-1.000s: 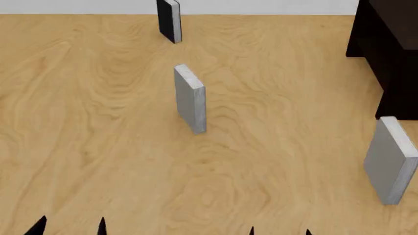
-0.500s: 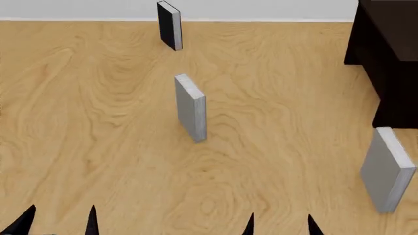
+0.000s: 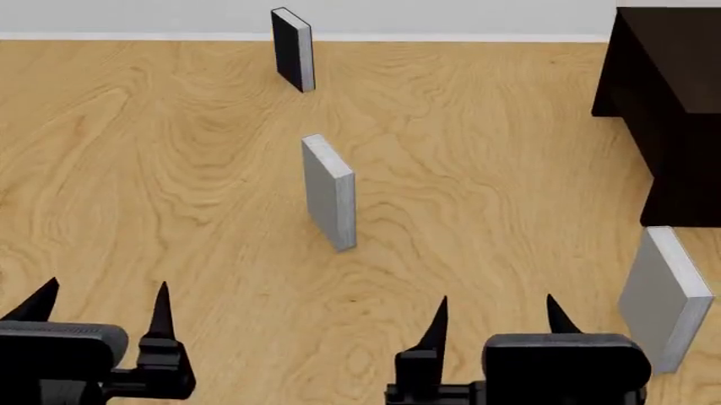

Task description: Pick up the book on the right and place it on the cabinet shelf.

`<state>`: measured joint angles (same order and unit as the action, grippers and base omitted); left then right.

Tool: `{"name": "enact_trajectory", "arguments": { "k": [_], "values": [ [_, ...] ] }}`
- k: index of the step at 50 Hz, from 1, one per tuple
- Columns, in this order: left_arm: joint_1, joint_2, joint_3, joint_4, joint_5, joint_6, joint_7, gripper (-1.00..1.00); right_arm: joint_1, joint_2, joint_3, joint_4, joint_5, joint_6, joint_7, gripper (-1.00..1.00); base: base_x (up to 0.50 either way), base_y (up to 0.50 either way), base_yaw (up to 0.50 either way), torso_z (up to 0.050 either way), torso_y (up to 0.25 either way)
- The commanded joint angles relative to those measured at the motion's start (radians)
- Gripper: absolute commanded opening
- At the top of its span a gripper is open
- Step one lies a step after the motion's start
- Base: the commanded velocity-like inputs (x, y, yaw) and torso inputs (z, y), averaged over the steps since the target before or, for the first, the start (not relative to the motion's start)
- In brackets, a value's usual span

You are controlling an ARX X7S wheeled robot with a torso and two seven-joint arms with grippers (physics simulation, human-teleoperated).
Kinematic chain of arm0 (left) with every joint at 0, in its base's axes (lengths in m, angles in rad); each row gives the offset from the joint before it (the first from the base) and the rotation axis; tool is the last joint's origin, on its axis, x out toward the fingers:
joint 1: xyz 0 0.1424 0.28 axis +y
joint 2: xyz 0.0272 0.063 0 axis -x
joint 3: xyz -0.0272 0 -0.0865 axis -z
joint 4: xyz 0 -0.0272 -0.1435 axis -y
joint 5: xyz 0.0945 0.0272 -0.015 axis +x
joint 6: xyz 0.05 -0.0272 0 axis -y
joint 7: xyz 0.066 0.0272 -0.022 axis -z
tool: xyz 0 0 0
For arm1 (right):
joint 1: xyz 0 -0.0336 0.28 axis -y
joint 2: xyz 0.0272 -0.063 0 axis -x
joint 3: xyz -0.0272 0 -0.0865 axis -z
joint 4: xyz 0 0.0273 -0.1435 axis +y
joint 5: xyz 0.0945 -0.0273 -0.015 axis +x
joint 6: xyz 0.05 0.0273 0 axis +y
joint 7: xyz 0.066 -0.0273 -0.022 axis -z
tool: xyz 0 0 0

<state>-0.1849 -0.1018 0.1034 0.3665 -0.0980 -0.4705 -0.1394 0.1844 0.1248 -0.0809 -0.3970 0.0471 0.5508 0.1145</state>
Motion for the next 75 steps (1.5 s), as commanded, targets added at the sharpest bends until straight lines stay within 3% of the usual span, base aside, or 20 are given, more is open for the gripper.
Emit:
{"name": "enact_trajectory", "arguments": {
  "k": [1,8,10,15,24,38,44,51,55,57,63,69,75],
  "values": [
    [-0.087,-0.011,0.018,0.085,-0.014,-0.138,-0.027,1.00,0.097,0.017,0.004,-0.075,0.028,0.153,-0.003,1.00,0.00,0.00,0.00,0.050,0.000],
    [-0.196,-0.009,0.019,0.209,-0.041,-0.345,-0.048,1.00,0.166,0.024,0.013,-0.119,0.050,0.253,-0.006,1.00,0.00,0.00,0.00,0.050,0.000],
    [-0.172,-0.011,0.029,0.170,-0.034,-0.278,-0.046,1.00,0.182,0.025,0.013,-0.122,0.057,0.271,-0.009,1.00,0.00,0.00,0.00,0.050,0.000],
    [-0.244,0.000,0.009,0.209,-0.064,-0.371,-0.056,1.00,0.217,0.032,0.006,-0.110,0.053,0.282,-0.003,1.00,0.00,0.00,0.00,0.050,0.000],
    [-0.256,0.011,0.015,0.168,-0.067,-0.312,-0.076,1.00,0.224,0.032,0.005,-0.050,0.048,0.235,0.011,1.00,0.00,0.00,0.00,0.049,0.000],
    [-0.243,-0.011,0.023,0.157,-0.078,-0.282,-0.087,1.00,0.222,0.036,0.004,-0.045,0.057,0.225,0.022,1.00,0.00,0.00,0.00,0.000,0.000],
    [-0.274,0.025,-0.179,0.126,-0.246,-0.336,-0.063,1.00,0.199,0.034,0.012,-0.039,0.060,0.199,0.032,1.00,0.00,0.00,0.00,0.000,0.000],
    [-0.386,0.042,-0.452,0.085,-0.402,-0.462,-0.146,1.00,0.188,0.047,0.003,-0.092,0.060,0.231,0.038,1.00,0.00,0.00,0.00,0.000,0.000],
    [-0.359,0.040,-0.527,0.074,-0.401,-0.384,-0.154,1.00,0.187,0.049,-0.001,-0.109,0.063,0.246,0.042,1.00,0.00,0.00,0.00,0.000,0.000],
    [-0.418,0.026,-0.632,0.086,-0.449,-0.440,-0.212,1.00,0.186,0.050,0.000,-0.118,0.064,0.254,0.045,1.00,0.00,0.00,0.00,0.000,0.000],
    [-0.412,0.001,-0.798,0.136,-0.478,-0.435,-0.283,1.00,0.188,0.058,-0.001,-0.143,0.070,0.276,0.045,1.00,0.00,0.00,0.00,0.000,0.000],
    [-0.385,0.000,-0.939,0.260,-0.560,-0.403,-0.290,1.00,0.217,0.071,-0.022,-0.142,0.051,0.299,0.059,1.00,0.00,0.00,0.00,0.000,0.000],
    [-0.363,0.046,-1.050,0.304,-0.541,-0.224,-0.274,1.00,0.234,0.071,-0.030,-0.149,0.051,0.321,0.066,1.00,0.00,0.00,0.00,0.000,0.000]
  ]
}}
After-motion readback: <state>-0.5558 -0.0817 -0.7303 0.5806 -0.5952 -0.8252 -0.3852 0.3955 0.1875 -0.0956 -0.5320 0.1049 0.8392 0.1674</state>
